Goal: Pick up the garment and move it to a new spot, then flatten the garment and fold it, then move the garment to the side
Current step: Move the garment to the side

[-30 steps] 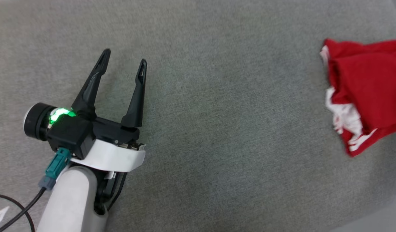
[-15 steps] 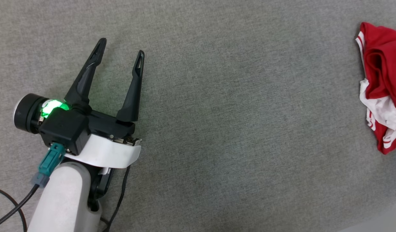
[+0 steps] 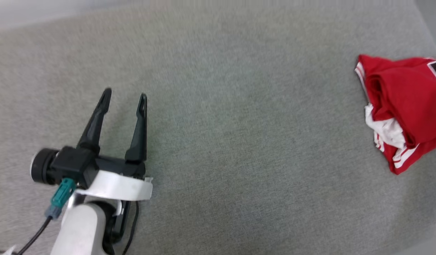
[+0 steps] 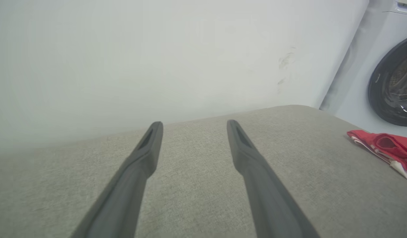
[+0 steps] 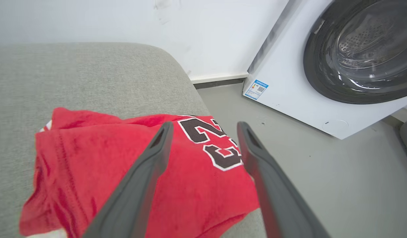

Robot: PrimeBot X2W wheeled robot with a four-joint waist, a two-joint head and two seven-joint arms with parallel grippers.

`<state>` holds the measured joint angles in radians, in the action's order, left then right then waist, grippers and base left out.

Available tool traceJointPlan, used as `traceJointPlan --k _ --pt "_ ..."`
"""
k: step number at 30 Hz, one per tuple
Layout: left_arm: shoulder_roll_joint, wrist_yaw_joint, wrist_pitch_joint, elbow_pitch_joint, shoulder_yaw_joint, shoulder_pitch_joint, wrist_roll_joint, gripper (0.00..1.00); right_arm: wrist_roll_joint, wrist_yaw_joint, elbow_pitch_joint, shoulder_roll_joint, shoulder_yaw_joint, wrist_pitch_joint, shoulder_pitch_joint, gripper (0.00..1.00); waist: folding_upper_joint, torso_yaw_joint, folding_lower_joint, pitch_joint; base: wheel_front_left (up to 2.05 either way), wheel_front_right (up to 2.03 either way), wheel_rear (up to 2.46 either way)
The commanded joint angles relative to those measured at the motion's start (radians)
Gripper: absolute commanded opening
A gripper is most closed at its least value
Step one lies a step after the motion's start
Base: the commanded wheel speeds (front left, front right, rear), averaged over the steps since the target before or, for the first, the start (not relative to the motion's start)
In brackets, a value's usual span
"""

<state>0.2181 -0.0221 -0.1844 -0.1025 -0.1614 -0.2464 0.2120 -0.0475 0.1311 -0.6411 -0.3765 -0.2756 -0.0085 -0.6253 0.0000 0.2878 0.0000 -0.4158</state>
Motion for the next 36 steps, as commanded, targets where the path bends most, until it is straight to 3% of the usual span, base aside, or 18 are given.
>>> traceJointPlan --k 1,10,23,36 --pt "-0.004 0.008 -0.008 0.012 0.006 0.023 0.011 1.00 -0.017 -0.001 0.025 0.015 0.019 -0.007 0.039 1.00 0.0000 -0.016 0.0000 0.075 0.00 0.00 0.00" --pt "-0.043 0.042 -0.040 0.097 0.024 0.105 0.049 1.00 -0.096 -0.001 0.258 0.106 0.149 -0.022 0.276 1.00 0.0000 -0.089 0.0000 0.210 0.00 0.00 0.00" --pt "-0.047 0.064 -0.066 0.197 0.050 0.171 0.072 1.00 -0.085 -0.001 0.593 0.238 0.234 -0.012 0.530 1.00 0.0000 -0.238 0.0000 0.323 0.00 0.00 0.00" --pt "-0.041 0.058 -0.076 0.257 0.051 0.264 0.075 1.00 -0.095 -0.001 0.718 0.276 0.262 0.038 0.689 1.00 0.0000 -0.234 0.0000 0.426 0.00 0.00 0.00"
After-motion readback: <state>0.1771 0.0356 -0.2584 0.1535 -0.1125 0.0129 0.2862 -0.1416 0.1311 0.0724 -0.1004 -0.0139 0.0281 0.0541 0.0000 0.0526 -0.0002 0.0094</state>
